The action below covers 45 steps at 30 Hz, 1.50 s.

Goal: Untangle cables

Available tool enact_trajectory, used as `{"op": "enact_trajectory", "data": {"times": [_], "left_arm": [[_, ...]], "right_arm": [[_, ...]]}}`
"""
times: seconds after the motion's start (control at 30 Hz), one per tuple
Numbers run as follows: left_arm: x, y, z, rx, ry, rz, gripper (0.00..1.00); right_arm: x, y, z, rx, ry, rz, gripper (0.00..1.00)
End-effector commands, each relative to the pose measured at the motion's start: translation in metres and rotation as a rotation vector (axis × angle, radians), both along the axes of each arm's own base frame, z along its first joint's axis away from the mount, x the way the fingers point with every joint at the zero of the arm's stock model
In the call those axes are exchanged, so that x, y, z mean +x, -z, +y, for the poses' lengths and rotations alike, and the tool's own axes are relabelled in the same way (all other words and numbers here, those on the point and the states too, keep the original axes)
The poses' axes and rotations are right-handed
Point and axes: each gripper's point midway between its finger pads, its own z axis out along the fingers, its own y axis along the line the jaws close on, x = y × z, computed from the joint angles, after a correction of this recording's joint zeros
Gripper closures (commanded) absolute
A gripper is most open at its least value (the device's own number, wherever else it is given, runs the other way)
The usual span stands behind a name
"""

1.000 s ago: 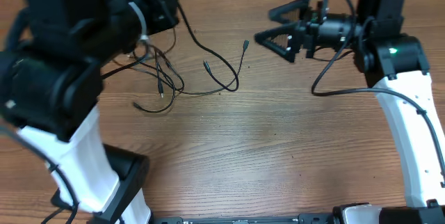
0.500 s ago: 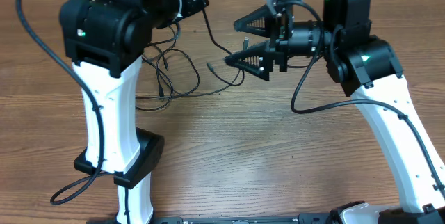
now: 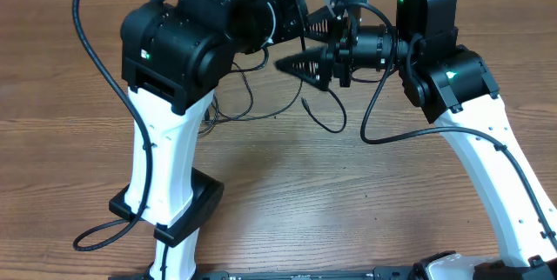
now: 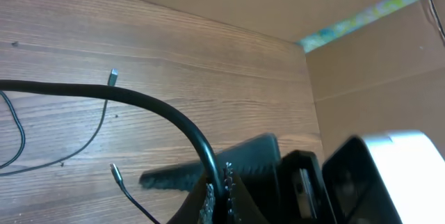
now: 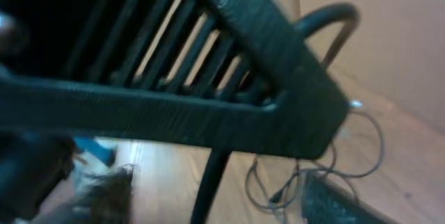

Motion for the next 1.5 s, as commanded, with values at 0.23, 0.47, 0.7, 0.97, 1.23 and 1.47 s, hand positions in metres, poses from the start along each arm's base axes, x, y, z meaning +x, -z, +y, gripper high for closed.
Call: {"op": "enact_trajectory", "data": {"times": [0.23,0.47,0.7,0.97,1.23,1.47], "left_arm": [[0.011,0.004,0.023,0.078,-0.129,-0.027,0.93],[0.013,0.002,0.026,0.125,-0.095,-0.069,0.02],[0.016,0.001,0.048,0.143,-0.133,-0.062,0.0],[0.022,0.005,0.067,0.165,-0.169,-0.052,0.0],[0.027,0.005,0.078,0.198,-0.218,-0.064,0.0],[0.036,0.039,0.075,0.268,-0.213,0.04,0.0]], "right_arm": [[-0.003,-0.019,-0.001,0.013,0.014,-0.058,0.96],[0.007,-0.034,-0.012,0.069,0.069,-0.013,0.96],[0.016,-0.076,-0.063,0.151,0.212,-0.039,0.96],[-0.005,-0.135,-0.153,0.212,0.458,-0.178,0.96],[-0.039,-0.168,-0.223,0.252,0.668,-0.226,0.96],[-0.06,-0.194,-0.228,0.308,0.604,-0.245,0.96]]}}
